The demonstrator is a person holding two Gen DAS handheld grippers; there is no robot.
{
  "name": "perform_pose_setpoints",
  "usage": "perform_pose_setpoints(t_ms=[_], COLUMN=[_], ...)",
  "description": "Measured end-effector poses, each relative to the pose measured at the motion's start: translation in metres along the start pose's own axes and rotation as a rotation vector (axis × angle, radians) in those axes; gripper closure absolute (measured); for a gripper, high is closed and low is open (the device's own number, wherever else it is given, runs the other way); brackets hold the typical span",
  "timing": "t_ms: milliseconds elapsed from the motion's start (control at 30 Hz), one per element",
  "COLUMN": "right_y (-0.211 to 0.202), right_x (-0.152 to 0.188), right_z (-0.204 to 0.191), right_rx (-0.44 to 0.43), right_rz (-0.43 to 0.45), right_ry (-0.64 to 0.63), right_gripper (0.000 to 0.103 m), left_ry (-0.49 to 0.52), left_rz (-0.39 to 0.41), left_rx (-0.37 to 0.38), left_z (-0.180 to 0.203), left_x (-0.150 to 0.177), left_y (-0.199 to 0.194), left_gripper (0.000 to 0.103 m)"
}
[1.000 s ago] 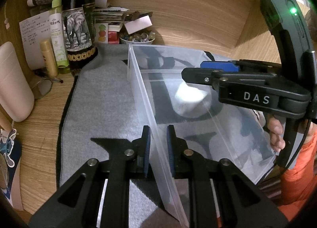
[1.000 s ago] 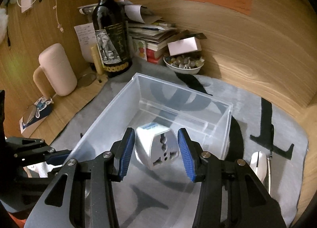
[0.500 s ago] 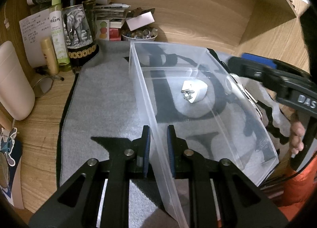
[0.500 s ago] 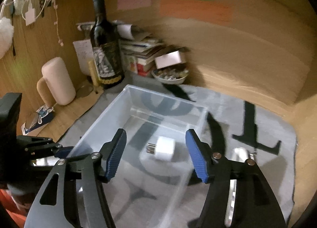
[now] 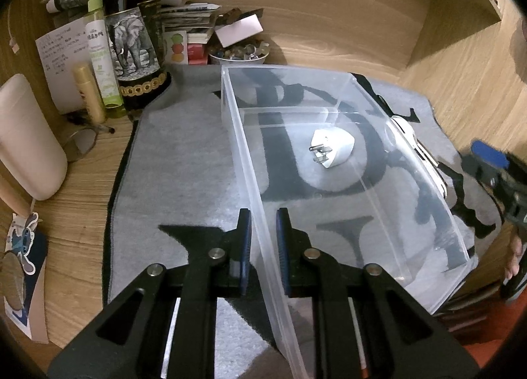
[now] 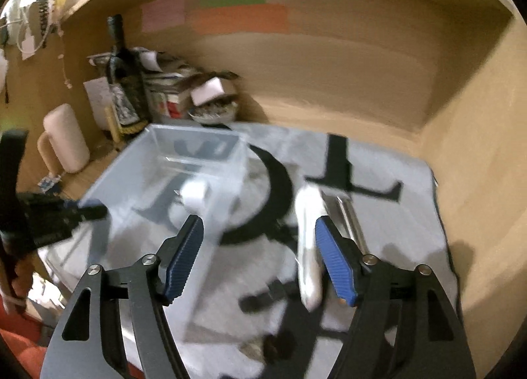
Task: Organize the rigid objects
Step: 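Grasp the dark spiked metal piece with the right gripper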
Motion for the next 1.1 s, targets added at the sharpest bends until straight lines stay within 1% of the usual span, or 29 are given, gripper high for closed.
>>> perform_pose_setpoints(t_ms=[200, 367, 467, 533, 567, 600, 633, 700, 733, 800, 900, 1100], right_y=[-0.001, 0.007, 0.015, 0.019, 0.021, 0.024, 0.024, 0.023, 0.022, 0.020, 0.015, 0.005], right_x=[0.038, 0.064, 0.081, 0.088, 0.093, 0.096, 0.099, 0.099, 0.098, 0.094, 0.086, 0.050], right_z=[0.018, 0.013, 0.008, 0.006, 0.004, 0.003, 0.003, 0.004, 0.005, 0.007, 0.010, 0.006], right_rx=[0.006, -0.022, -0.044, -0.043, -0.048, -0.053, -0.046, -0.017, -0.019, -0.037, -0.038, -0.053], right_rz=[-0.059, -0.120, -0.166, -0.188, -0.203, -0.216, -0.219, -0.209, -0.207, -0.197, -0.171, -0.085], right_ry=[0.077, 0.107, 0.110, 0.103, 0.097, 0.091, 0.084, 0.059, 0.063, 0.084, 0.094, 0.090], right_gripper=[0.036, 0.036, 0.036, 0.038, 0.043, 0.050, 0.053, 0.065, 0.070, 0.070, 0.070, 0.070], left_ry=[-0.019, -0.007, -0.003, 0.001, 0.002, 0.002, 0.002, 0.003, 0.002, 0.002, 0.000, -0.004], left_rz=[-0.009, -0.010, -0.015, -0.017, -0.017, -0.018, -0.018, -0.019, -0.020, -0.020, -0.019, -0.007], left_rx=[-0.023, -0.053, -0.054, -0.056, -0.056, -0.055, -0.054, -0.053, -0.052, -0.051, -0.047, -0.039], left_z=[-0.006, -0.005, -0.003, -0.003, -0.003, -0.003, -0.002, -0.002, -0.001, 0.000, 0.001, 0.000], left_x=[0.000, 0.000, 0.000, 0.001, 0.001, 0.001, 0.001, 0.001, 0.001, 0.001, 0.001, -0.002], left_y=[-0.001, -0.001, -0.001, -0.001, -0.001, -0.001, -0.001, 0.000, 0.000, 0.001, 0.001, -0.001], left_gripper=[0.087, 0.087, 0.087, 0.087, 0.087, 0.087, 0.087, 0.087, 0.087, 0.087, 0.087, 0.087])
Point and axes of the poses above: each gripper's, at about its wrist camera, not at the fingertips, and y roughly the way its jaws point, z to its right, x to its underside, the point moved 10 cm from there along y, roughly the way its jaws point, and after that the axes turned 2 degrees about y, right-handed, at the moved point
